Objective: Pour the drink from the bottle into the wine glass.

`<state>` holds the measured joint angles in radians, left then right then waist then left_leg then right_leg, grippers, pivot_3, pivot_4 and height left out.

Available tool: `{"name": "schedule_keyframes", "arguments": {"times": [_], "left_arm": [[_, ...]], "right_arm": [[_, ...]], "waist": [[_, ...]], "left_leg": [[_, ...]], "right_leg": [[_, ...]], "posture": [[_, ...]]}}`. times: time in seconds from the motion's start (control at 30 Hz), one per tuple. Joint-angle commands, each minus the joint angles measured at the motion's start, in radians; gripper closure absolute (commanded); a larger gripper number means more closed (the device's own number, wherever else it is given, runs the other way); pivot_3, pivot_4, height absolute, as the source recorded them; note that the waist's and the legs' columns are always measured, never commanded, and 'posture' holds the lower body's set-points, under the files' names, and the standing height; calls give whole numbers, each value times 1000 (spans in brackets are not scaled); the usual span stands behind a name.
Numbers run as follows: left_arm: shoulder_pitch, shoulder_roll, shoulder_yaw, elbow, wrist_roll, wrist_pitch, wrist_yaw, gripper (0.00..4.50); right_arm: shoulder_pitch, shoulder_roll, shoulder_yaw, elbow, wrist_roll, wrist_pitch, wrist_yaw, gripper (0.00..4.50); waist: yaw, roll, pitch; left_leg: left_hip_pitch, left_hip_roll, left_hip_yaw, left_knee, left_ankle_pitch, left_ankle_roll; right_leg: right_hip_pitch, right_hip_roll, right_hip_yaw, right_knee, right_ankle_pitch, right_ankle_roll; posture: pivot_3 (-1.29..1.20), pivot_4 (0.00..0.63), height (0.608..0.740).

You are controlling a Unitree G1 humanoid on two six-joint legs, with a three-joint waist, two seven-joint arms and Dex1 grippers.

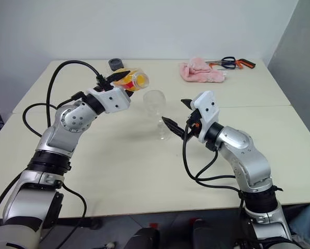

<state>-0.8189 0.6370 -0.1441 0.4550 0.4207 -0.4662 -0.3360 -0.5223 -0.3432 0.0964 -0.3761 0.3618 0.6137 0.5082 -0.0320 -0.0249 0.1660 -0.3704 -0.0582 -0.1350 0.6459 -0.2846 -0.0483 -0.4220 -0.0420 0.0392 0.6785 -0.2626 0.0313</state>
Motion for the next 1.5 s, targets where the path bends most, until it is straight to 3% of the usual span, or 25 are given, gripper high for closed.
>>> {"name": "schedule_keyframes", "arguments": {"times": [0.03,0.87,1.5], "left_arm": [[-46,26,7,-24,31,-35,45,2864],[-90,67,-24,11,179,-91,147,2864],[-126,86,-57,107,226,-143,216,2864]], "right_arm": [[-18,-4,-16,-19,0,-3,-6,0],[1,-6,-25,-38,25,-18,16,0],[46,-69,-84,-43,72,-57,112,0]], "waist": [[0,0,0],[-1,0,0],[0,0,0]], "left_leg": [[0,0,0,0,0,0],[0,0,0,0,0,0],[-1,-1,0,1,0,0]], "right_leg": [[0,0,0,0,0,0],[0,0,0,1,0,0],[-1,1,0,1,0,0]], "posture": [[0,150,740],[0,150,740],[0,150,740]]}}
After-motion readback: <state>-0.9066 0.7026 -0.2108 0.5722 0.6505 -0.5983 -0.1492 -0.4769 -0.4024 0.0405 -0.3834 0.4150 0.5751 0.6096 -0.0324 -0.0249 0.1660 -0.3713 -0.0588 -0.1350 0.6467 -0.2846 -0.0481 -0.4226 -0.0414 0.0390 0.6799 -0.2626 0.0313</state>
